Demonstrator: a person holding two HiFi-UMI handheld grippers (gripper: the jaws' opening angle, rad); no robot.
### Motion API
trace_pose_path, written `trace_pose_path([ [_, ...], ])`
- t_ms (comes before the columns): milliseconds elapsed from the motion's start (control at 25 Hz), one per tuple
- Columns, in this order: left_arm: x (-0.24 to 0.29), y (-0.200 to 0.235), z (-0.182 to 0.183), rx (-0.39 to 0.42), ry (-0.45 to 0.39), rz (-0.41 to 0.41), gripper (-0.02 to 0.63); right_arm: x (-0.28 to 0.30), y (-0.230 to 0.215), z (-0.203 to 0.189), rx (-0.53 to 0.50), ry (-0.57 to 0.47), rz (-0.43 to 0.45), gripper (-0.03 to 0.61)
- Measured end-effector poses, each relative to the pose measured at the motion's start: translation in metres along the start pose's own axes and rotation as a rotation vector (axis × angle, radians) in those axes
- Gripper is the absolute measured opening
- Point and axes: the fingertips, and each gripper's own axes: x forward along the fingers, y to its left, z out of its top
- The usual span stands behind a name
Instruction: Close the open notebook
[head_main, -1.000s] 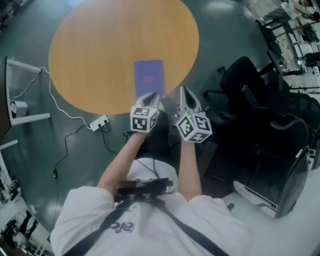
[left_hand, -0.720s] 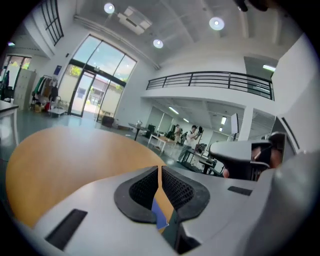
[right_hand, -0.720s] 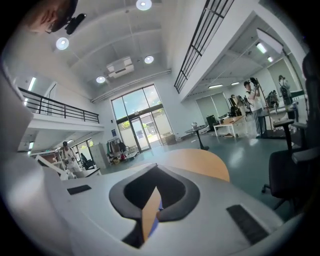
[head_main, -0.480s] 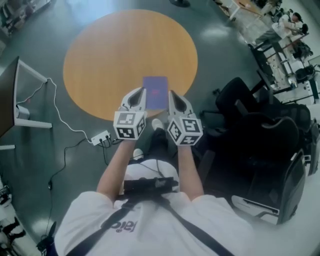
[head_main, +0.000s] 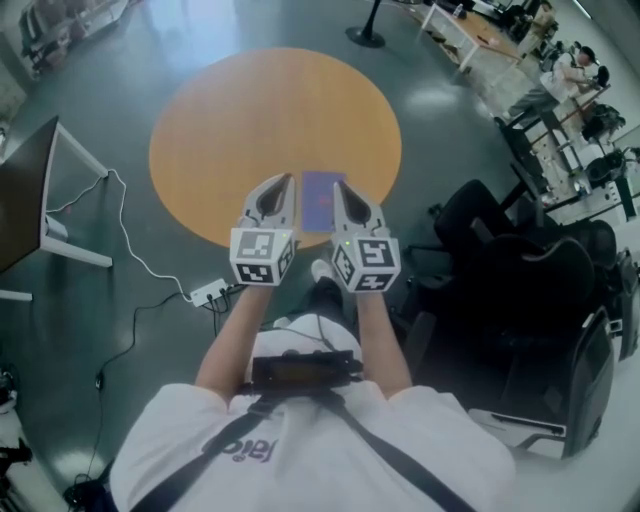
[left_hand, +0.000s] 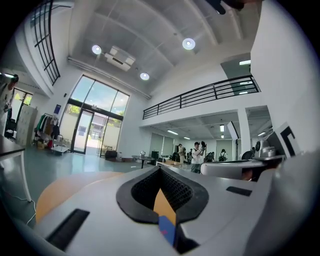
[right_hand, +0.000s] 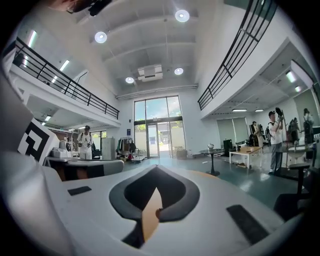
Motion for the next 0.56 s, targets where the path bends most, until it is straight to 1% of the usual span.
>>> trace_pose_path([
  [120, -0.001, 0.001, 0.007, 0.008, -0.015, 0.001, 0.012, 0.002, 0.004, 0.003, -0.011, -0.011, 0.012, 0.018],
  [360, 0.003, -0.001, 0.009, 0.046, -0.009, 0.001, 0.012, 0.011, 0.006, 0.012, -0.031, -0.031, 0.022, 0.018],
  [560, 0.002, 0.004, 0.018, 0.038, -0.019, -0.004, 0.012, 0.024, 0.010, 0.017, -0.040, -0.015, 0.025, 0.018],
])
